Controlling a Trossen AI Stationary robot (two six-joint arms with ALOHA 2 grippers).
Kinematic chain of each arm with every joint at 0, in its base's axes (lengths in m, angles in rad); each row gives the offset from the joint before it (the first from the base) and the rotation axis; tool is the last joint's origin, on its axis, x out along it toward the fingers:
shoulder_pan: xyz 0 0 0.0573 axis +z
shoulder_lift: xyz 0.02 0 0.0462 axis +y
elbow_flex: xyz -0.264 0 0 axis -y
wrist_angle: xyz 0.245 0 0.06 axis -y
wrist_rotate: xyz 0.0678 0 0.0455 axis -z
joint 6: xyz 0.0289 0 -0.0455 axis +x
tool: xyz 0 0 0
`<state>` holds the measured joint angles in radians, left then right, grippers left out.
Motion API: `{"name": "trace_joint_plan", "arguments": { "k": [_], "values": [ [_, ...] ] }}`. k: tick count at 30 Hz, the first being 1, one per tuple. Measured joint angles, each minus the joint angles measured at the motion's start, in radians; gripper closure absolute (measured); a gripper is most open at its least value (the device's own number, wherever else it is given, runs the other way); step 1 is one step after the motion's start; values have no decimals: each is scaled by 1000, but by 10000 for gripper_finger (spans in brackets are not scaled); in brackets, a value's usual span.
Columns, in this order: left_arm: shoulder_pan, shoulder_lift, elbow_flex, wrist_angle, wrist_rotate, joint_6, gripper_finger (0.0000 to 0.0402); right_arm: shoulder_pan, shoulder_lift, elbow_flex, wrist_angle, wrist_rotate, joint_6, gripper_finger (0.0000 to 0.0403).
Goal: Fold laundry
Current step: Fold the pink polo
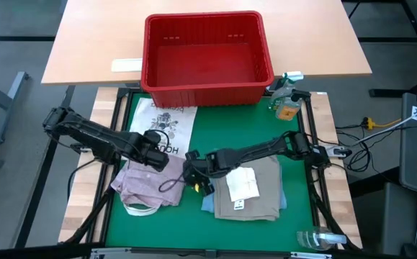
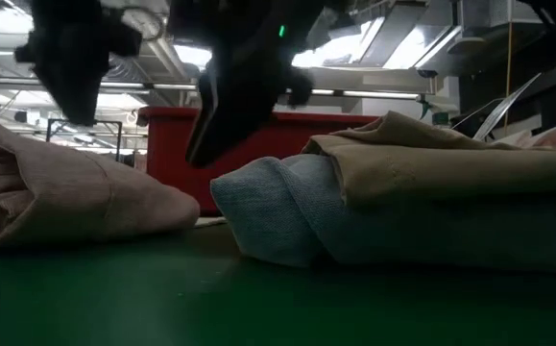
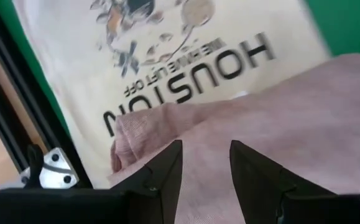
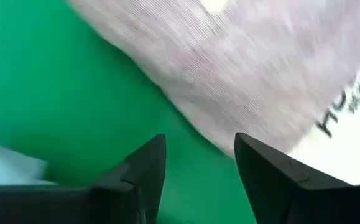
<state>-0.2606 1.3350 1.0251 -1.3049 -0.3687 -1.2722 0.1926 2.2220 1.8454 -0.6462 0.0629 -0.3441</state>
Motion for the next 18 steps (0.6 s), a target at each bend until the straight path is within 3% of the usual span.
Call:
{"name": "trace_joint_plan", "arguments": {
  "k": [8,13,18],
  "values": [
    [-89,0,151,-6,67,43,273,74,-27,0,3,-4,-45,210],
    [-203,0,158,132,143,-8,273,98,-27,0,9,-4,-64,210],
    [-326,20,158,262,149,-60,273,98,-27,0,16,-15,-65,210]
  ]
}}
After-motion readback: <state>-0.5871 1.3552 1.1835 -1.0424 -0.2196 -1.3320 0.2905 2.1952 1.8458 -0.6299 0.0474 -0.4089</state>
